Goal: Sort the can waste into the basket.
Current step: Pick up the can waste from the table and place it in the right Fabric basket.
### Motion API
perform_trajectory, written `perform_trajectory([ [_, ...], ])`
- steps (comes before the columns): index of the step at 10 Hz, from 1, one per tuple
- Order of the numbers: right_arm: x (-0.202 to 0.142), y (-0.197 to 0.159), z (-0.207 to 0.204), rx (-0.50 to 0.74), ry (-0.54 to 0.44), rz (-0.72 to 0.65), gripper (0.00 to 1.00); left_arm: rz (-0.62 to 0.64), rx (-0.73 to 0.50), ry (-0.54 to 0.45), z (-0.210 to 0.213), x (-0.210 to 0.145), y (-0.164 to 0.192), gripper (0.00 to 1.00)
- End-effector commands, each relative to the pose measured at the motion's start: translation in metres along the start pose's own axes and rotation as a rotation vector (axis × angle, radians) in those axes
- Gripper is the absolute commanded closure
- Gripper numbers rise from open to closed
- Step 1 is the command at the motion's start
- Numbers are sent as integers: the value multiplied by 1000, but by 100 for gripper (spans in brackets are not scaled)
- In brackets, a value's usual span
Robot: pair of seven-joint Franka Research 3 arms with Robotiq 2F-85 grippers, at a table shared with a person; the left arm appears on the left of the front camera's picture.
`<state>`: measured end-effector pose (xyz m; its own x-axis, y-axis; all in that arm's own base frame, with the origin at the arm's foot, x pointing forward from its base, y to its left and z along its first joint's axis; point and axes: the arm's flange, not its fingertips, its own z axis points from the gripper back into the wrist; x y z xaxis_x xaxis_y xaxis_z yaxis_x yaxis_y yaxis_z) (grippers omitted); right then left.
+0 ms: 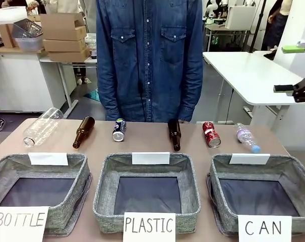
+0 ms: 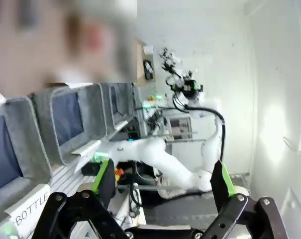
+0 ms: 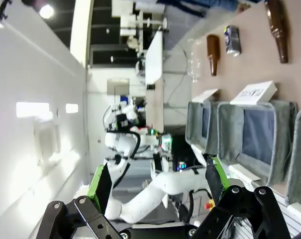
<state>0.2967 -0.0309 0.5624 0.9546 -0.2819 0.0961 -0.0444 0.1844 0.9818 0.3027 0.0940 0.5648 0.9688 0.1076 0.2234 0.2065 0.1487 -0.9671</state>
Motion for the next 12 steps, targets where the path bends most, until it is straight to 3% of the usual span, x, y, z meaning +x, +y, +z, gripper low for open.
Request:
perform_trajectory([
  [1, 1, 2, -1, 38, 26, 32, 0, 10, -109, 81, -7, 7, 15, 0],
  [4, 1, 2, -1, 38, 26, 32, 0, 21, -73, 73, -11, 3, 16, 0],
  [6, 1, 2, -1, 38, 26, 32, 0, -17, 184, 171, -77, 36, 13, 0],
  [7, 1, 2, -1, 38, 26, 32, 0, -9, 237, 256, -109, 53, 19, 0],
  [10, 1, 2, -1, 38, 26, 32, 0, -24, 493, 294, -215, 89, 54, 0],
  [11, 1, 2, -1, 38, 26, 32, 0, -64, 603, 226, -244, 96, 68, 0],
  [12, 1, 2, -1, 38, 26, 32, 0, 40, 525, 244, -241, 108, 63, 0],
])
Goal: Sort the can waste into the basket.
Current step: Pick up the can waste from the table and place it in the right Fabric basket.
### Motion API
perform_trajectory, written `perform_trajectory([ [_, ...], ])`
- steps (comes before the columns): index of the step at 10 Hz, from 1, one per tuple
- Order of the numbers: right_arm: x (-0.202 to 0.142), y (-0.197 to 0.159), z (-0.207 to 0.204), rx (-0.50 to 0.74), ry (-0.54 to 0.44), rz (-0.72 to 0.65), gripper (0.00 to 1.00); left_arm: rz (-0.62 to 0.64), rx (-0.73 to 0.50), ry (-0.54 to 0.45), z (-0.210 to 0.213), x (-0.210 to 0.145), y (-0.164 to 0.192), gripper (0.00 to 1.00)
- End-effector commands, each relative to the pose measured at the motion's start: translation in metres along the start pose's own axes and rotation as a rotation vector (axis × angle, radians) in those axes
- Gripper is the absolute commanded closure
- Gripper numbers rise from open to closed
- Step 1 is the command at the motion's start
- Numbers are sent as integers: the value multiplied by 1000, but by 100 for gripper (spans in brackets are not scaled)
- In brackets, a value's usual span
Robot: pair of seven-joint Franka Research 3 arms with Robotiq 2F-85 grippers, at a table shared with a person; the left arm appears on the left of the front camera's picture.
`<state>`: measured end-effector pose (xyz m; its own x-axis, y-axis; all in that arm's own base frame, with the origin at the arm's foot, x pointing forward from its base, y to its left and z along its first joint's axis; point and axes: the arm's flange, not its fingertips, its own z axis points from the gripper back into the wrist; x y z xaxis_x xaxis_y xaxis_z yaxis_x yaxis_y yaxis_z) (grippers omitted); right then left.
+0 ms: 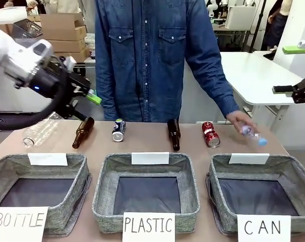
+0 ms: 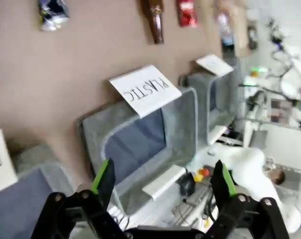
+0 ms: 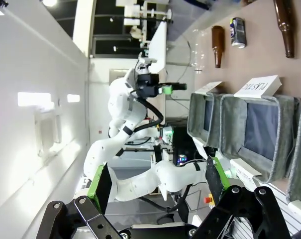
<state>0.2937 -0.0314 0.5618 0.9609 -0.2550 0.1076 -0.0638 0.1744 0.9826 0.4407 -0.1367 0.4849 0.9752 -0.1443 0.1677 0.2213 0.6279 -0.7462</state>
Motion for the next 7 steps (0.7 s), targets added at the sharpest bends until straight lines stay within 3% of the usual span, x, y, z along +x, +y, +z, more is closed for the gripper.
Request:
perform_trajectory([
  [1, 3, 2, -2, 23, 0, 16, 0, -27, -37, 9, 20, -14, -1, 0],
  [3, 3, 2, -2, 23, 0, 16, 0, -27, -37, 9, 20, -14, -1, 0],
  [5, 3, 2, -2, 23, 0, 16, 0, 71, 5, -63, -5, 26, 12, 0],
  [7, 3, 2, -2, 23, 0, 16, 0, 139, -25, -11, -33, 70, 33, 0],
])
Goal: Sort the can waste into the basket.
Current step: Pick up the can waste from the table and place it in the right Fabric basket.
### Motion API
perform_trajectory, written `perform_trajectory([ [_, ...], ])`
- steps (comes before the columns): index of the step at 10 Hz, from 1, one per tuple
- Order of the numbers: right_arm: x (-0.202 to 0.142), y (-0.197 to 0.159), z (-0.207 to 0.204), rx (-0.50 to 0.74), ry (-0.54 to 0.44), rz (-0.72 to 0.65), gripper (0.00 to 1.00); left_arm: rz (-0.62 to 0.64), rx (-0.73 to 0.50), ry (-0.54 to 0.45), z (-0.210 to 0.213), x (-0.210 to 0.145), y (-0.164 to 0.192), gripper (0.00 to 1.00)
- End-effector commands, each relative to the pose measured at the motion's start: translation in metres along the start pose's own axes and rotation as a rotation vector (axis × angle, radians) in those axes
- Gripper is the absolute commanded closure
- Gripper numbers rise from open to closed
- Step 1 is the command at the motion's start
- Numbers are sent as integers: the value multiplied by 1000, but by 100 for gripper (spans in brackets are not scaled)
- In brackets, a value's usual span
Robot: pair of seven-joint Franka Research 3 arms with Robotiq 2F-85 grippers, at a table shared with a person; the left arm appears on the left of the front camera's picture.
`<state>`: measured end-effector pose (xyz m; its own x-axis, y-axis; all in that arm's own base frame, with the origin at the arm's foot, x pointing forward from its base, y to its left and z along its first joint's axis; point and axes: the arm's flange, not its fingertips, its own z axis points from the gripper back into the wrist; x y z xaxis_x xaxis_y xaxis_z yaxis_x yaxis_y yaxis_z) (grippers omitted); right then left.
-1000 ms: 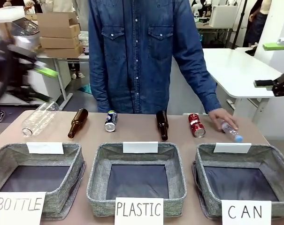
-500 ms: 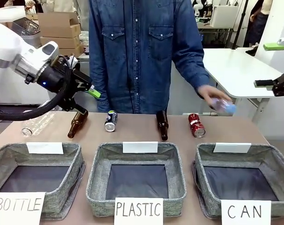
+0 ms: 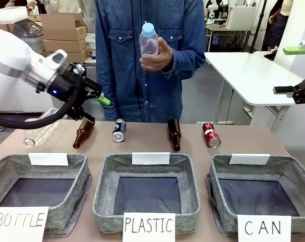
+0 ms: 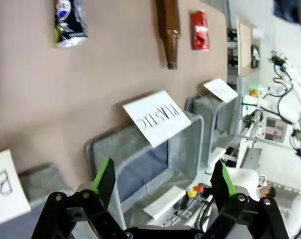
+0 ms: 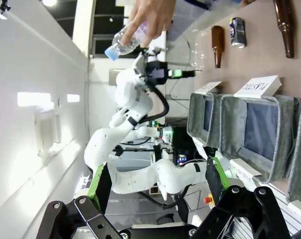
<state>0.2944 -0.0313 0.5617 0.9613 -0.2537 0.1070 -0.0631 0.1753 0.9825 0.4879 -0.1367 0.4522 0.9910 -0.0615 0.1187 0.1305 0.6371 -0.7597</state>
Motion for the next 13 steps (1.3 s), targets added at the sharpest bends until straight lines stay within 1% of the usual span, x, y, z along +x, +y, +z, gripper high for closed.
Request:
perform_trajectory([
  [1, 3, 2, -2, 24, -1, 16, 0, 59, -61, 59, 1, 32, -2, 0],
  [2, 3, 2, -2, 24, -1, 16, 0, 66, -128, 57, 40, 24, 5, 0],
  [3, 3, 2, -2, 24, -1, 16, 0, 76, -193, 42, 85, 7, 18, 0],
  [4, 3, 2, -2, 24, -1, 16, 0, 102, -227, -28, 130, -20, 37, 0],
  [5, 3, 2, -2, 24, -1, 16, 0, 132, -259, -111, 157, -44, 53, 0],
  [7, 3, 2, -2, 24, -1, 16, 0, 141, -309, -224, 187, -81, 73, 0],
  [8, 3, 2, -2, 24, -1, 16, 0, 135, -333, -261, 195, -92, 78, 0],
  [10, 3, 2, -2, 24, -1, 16, 0, 127, -340, -269, 198, -97, 82, 0],
  [12, 3, 2, -2, 24, -1, 16, 0, 134, -312, -275, 193, -92, 80, 0],
  [13, 3, 2, -2, 24, -1, 16, 0, 130, -304, -260, 188, -89, 77, 0],
])
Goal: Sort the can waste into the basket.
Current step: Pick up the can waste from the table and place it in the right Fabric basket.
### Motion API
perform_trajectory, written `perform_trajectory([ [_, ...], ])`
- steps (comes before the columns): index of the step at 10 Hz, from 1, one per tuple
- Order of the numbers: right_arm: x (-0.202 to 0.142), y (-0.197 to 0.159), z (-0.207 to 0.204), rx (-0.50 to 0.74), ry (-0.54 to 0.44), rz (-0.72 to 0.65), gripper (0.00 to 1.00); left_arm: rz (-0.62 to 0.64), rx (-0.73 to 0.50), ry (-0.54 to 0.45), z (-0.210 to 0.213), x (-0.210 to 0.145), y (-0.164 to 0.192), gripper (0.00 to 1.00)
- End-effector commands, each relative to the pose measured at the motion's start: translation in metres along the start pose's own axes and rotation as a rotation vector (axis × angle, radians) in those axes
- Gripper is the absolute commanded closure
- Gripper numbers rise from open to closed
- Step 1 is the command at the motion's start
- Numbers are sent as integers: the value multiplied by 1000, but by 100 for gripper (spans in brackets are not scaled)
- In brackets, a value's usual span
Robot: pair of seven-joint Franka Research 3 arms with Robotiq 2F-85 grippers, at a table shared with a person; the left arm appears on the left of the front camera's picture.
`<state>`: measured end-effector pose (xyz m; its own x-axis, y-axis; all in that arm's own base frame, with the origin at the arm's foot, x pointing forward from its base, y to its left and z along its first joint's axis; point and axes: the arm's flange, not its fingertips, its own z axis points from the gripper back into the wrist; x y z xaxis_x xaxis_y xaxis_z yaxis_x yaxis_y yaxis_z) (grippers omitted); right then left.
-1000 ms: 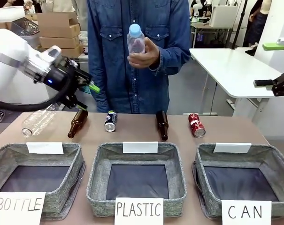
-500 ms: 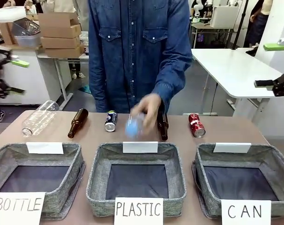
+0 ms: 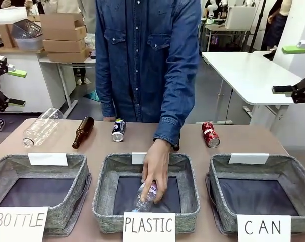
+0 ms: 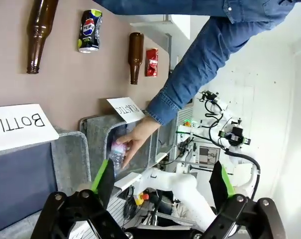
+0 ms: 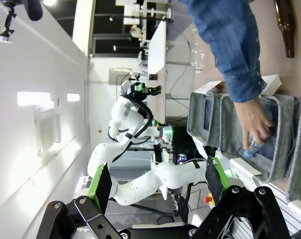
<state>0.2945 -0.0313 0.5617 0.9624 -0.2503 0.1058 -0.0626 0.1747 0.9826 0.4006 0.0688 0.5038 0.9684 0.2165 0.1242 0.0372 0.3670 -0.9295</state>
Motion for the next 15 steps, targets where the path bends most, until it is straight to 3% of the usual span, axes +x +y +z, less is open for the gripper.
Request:
perform_trajectory([
  [1, 3, 2, -2, 23, -5, 17, 0, -14, 21, -13, -17, 3, -6, 0],
  [2, 3, 2, -2, 23, -5, 17, 0, -22, 6, 16, -35, 3, -13, 0],
  [3, 3, 2, -2, 23, -5, 17, 0, -21, 68, -17, -66, 6, -20, 0],
  [6, 3, 2, -2, 23, -5, 17, 0, -97, 382, -78, -185, 34, -29, 0],
  [7, 3, 2, -2, 23, -5, 17, 0, -146, 490, -180, -213, 49, -25, 0],
  [10, 3, 2, -2, 23, -5, 17, 0, -238, 723, -69, -289, 97, 0, 0],
  [13, 3, 2, -2, 23, -5, 17, 0, -255, 845, 88, -352, 117, 23, 0],
  [15, 3, 2, -2, 23, -5, 17, 0, -246, 895, 103, -383, 129, 35, 0],
])
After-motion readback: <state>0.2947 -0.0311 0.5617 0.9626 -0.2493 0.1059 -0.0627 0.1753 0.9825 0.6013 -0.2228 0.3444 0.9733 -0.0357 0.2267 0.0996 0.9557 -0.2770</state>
